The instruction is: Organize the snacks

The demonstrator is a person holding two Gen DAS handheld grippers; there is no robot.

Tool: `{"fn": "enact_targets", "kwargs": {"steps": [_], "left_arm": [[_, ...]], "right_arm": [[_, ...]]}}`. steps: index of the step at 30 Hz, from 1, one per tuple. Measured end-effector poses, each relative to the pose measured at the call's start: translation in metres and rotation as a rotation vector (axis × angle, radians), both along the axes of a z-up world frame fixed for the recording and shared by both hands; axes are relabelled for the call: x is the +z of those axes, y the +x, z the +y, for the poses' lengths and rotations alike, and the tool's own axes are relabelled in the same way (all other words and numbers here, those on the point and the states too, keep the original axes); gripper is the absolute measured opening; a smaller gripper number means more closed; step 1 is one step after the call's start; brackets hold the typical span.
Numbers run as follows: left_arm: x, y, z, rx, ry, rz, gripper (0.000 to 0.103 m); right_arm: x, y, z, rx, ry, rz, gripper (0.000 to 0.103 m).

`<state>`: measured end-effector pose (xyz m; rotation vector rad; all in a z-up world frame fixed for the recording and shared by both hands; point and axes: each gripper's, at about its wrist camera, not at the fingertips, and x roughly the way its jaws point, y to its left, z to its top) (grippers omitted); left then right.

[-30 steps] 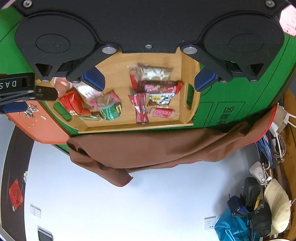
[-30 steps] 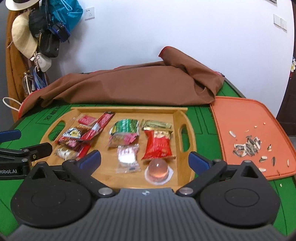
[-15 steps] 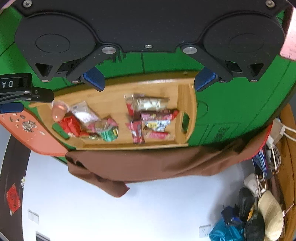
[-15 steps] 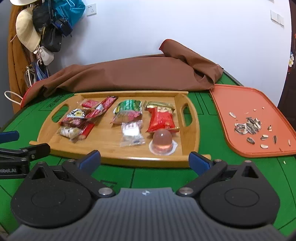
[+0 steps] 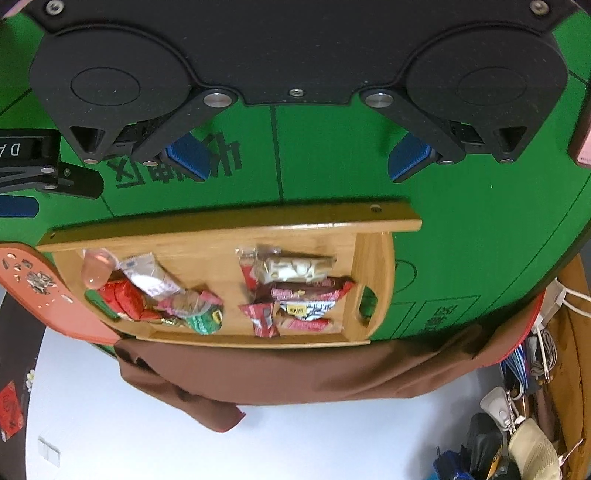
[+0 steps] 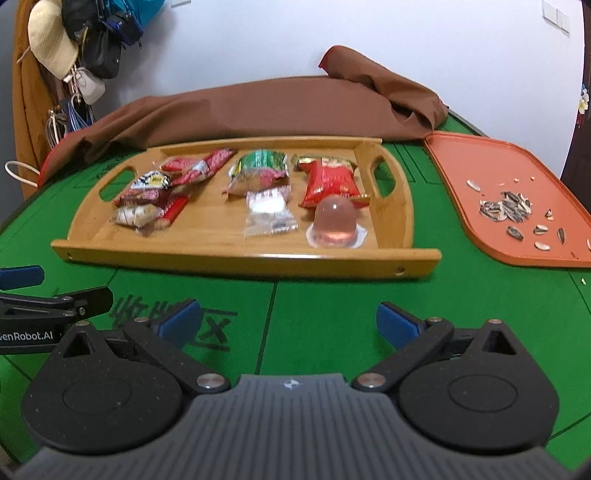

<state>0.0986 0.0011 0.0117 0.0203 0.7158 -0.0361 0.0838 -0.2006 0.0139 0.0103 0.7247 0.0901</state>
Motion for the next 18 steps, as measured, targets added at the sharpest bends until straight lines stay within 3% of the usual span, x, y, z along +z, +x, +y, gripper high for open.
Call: {"fn": "enact_targets", "kwargs": {"steps": [9, 18], "left_arm": [[-0.014, 0.008, 0.0, 0.024, 0.0, 0.051, 0.103], [-0.014, 0.012, -0.002, 0.034, -0.005, 0.052, 0.103]], "right_arm": [[-0.016, 0.006, 0.003, -0.02, -0.015, 0.032, 0.103], [-0.017, 0.011, 0.013, -0.027, -0.066, 0.044, 0.103]]}}
